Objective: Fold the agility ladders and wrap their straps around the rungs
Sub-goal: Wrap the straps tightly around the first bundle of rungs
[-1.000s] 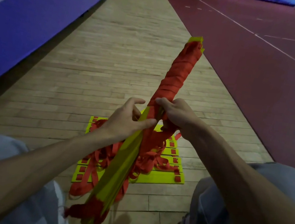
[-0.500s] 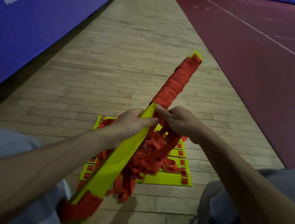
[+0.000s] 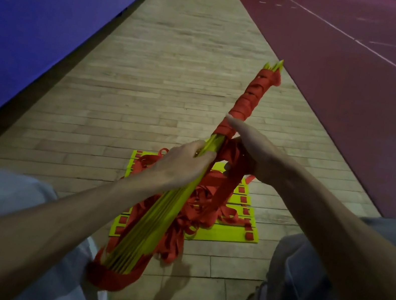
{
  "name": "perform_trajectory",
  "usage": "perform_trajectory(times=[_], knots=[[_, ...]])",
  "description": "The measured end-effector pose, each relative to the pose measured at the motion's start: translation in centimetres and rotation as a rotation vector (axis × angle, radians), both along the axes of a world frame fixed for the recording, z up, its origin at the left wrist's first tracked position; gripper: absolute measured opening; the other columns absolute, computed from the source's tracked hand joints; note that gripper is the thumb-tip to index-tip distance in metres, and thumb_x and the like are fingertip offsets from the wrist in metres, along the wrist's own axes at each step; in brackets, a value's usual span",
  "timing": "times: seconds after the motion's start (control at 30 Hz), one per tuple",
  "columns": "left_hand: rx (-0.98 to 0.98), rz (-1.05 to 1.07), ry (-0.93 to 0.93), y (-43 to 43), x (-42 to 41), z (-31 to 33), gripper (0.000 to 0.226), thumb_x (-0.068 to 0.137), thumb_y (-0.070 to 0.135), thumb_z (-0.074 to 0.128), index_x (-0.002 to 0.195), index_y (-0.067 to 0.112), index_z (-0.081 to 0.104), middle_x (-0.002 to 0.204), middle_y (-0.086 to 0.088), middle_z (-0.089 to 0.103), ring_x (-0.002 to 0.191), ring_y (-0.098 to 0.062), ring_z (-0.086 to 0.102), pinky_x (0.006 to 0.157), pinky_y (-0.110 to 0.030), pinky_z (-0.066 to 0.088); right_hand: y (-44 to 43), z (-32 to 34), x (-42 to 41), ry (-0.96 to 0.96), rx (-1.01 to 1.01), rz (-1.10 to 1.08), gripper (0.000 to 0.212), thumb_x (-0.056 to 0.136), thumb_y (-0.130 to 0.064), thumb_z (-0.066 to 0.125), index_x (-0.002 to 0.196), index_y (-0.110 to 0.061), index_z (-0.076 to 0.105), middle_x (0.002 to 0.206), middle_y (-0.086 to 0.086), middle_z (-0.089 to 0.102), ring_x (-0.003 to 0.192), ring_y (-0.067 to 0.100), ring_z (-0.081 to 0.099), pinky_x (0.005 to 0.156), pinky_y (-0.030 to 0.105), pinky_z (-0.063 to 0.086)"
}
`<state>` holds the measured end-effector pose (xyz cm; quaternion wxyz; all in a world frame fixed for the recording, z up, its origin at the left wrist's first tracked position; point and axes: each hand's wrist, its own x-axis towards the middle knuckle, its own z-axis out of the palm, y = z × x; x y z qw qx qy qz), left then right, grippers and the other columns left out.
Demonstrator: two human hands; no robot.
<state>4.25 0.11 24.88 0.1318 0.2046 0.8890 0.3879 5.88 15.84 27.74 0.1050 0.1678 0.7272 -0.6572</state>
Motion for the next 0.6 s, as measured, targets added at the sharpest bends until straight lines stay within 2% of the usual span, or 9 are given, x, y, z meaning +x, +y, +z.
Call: perform_trajectory(times=[0.03,0.1,0.13,0.2,0.27,0.33,0.47,0.53,0.6], knots=[[0.011,-0.028,0.054,-0.2,0.1,0.0,0.028,0.099,0.044,0.047,0.103,0.025,0.067,0.098,-0.006,0.069,0.097,-0.026,0.063,0.085,-0.041,0.047,0.0,-0.2,0.0,0.018,0.034,-0.013,0.047,0.095,-0.052,0.053,0.085,-0.007,0.065,0.062,0.004,0.063,0.043,0.015,0.056,0.046,0.024,0.051],[0.052,-0.094,0.144,-0.5,0.4,-0.2,0.034,0.095,0.046,0.055,0.120,0.028,0.068,0.110,0.001,0.072,0.103,-0.016,0.065,0.088,-0.037,0.050,0.0,-0.7,-0.2,0.041,0.119,-0.087,0.043,0.093,-0.050,0.059,0.086,-0.008,0.065,0.066,0.003,0.062,0.049,0.014,0.058,0.051,0.027,0.051],[0.082,-0.115,0.151,-0.6,0.6,-0.2,0.042,0.092,0.047,0.060,0.129,0.027,0.064,0.117,0.004,0.071,0.107,-0.011,0.064,0.090,-0.032,0.050,0.1,-0.9,-0.3,0.042,0.143,-0.134,0.038,0.094,-0.046,0.059,0.085,-0.009,0.064,0.068,0.003,0.061,0.053,0.015,0.058,0.055,0.029,0.050],[0.142,-0.088,0.090,-0.4,0.8,-0.3,0.055,0.085,0.049,0.068,0.135,0.028,0.057,0.112,0.002,0.070,0.101,-0.010,0.065,0.082,-0.026,0.050,0.0,-1.0,-0.3,0.044,0.143,-0.202,0.033,0.094,-0.040,0.057,0.083,-0.010,0.063,0.068,0.004,0.059,0.056,0.017,0.057,0.056,0.030,0.048],[0.230,0.012,-0.066,0.2,1.0,-0.3,0.066,0.076,0.053,0.077,0.130,0.027,0.051,0.105,0.000,0.066,0.092,-0.013,0.065,0.072,-0.025,0.051,-0.1,-0.9,-0.2,0.073,0.111,-0.244,0.033,0.095,-0.038,0.055,0.080,-0.009,0.061,0.062,0.004,0.056,0.052,0.019,0.055,0.048,0.027,0.046],[0.348,0.101,-0.299,0.7,1.0,-0.3,0.076,0.066,0.057,0.083,0.124,0.019,0.052,0.105,-0.004,0.067,0.089,-0.015,0.068,0.076,-0.032,0.056,-0.2,-0.7,-0.3,0.109,0.080,-0.275,0.034,0.094,-0.038,0.055,0.077,-0.010,0.061,0.061,0.004,0.056,0.052,0.020,0.055,0.047,0.027,0.045],[0.385,-0.036,-0.823,0.4,1.4,0.5,0.055,0.080,0.047,0.068,0.122,0.011,0.064,0.104,-0.020,0.072,0.086,-0.032,0.072,0.079,-0.039,0.057,-0.2,-0.5,-0.6,0.172,0.084,-0.274,0.039,0.096,-0.042,0.053,0.073,-0.011,0.062,0.060,0.001,0.057,0.052,0.017,0.055,0.049,0.026,0.044],[0.411,-0.083,-0.900,0.1,1.2,0.8,0.056,0.082,0.042,0.064,0.124,0.005,0.060,0.095,-0.021,0.072,0.067,-0.028,0.069,0.066,-0.032,0.056,-0.1,-0.3,-0.3,0.175,0.161,-0.212,0.048,0.097,-0.050,0.049,0.070,-0.012,0.060,0.052,-0.002,0.055,0.047,0.014,0.054,0.046,0.023,0.042],[0.464,-0.067,-0.846,0.1,0.8,1.1,0.035,0.090,0.032,0.060,0.110,0.003,0.060,0.078,-0.011,0.071,0.050,-0.019,0.061,0.050,-0.025,0.052,0.2,0.2,0.1,0.142,0.257,-0.101,0.059,0.096,-0.060,0.044,0.069,-0.010,0.059,0.046,-0.003,0.054,0.038,0.012,0.052,0.039,0.018,0.040]])
